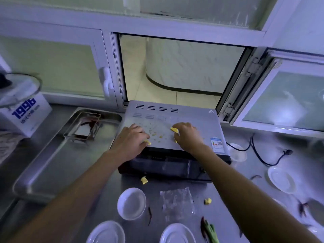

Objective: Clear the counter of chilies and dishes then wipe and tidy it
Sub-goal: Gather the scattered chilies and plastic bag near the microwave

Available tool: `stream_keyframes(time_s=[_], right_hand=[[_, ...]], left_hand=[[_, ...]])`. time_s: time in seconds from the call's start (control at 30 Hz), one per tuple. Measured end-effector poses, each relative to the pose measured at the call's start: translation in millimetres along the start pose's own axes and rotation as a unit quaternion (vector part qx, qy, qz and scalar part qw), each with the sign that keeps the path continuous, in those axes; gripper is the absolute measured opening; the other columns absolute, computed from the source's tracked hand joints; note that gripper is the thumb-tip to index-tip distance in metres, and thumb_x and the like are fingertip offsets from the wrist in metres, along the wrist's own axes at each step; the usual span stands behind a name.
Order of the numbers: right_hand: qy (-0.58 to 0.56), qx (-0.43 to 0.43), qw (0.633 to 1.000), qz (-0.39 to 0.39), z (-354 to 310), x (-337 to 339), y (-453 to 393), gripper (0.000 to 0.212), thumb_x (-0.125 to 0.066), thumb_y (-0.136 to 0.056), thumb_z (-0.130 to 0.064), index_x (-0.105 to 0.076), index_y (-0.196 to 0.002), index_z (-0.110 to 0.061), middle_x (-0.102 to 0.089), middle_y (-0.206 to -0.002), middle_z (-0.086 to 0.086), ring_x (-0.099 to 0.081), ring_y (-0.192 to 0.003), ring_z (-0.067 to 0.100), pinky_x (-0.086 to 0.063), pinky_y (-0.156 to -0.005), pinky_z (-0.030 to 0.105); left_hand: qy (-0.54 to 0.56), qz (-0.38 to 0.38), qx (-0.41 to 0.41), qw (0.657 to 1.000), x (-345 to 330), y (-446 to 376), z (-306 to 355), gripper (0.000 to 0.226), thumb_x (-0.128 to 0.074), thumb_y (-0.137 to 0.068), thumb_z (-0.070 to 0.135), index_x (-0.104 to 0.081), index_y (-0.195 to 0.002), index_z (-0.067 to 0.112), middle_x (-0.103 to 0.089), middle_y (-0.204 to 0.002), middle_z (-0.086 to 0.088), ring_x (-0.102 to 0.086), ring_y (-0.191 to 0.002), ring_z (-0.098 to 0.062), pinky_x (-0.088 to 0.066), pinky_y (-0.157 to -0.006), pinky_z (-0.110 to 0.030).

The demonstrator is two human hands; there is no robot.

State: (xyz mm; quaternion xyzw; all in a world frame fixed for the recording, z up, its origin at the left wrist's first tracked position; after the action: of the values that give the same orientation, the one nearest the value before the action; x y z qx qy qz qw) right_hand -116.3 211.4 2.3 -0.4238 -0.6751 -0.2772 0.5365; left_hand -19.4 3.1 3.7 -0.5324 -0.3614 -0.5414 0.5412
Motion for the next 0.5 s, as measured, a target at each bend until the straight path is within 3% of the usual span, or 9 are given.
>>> stream_keyframes(time_s=[0.17,0.5], right_hand=[[0.040,-0.008,0.999,0.007,-0.3,-8.3,-5.8,0.026,-0.051,-0.091,-0.008,-0.066,-0.112,-0.008,-0.067,-0.117,0.010,-0.055,-0.109,0.034,-0.043,-0.089,0.038],[0.050,-0.017,0.998,0.026,2.3,-16.2,-16.6,0.024,-0.052,-0.096,-0.014,-0.066,-0.115,-0.012,-0.063,-0.115,0.011,-0.051,-0.110,0.034,-0.039,-0.086,0.039]], left_hand=[[0.025,0.003,-0.023,0.999,-3.8,-3.4,-4.2,0.025,-0.059,-0.097,0.041,-0.074,-0.108,0.024,-0.060,-0.103,0.008,-0.048,-0.108,-0.017,-0.034,-0.084,-0.033],[0.054,0.016,-0.035,0.998,-10.1,-7.5,-9.9,0.018,-0.066,-0.093,0.038,-0.071,-0.091,0.021,-0.061,-0.094,0.010,-0.049,-0.099,-0.015,-0.040,-0.079,-0.034]])
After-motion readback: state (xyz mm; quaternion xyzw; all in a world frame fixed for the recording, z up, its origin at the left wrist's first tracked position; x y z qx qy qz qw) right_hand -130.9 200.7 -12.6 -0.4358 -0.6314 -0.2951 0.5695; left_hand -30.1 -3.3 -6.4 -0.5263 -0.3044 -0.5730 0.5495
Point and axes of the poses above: each hand's wrist, its own y-axis away from the middle knuckle, its own x-axis out of the back of the hand, z = x × y, the point moved 2 cm from there along -y, towards the middle knuckle
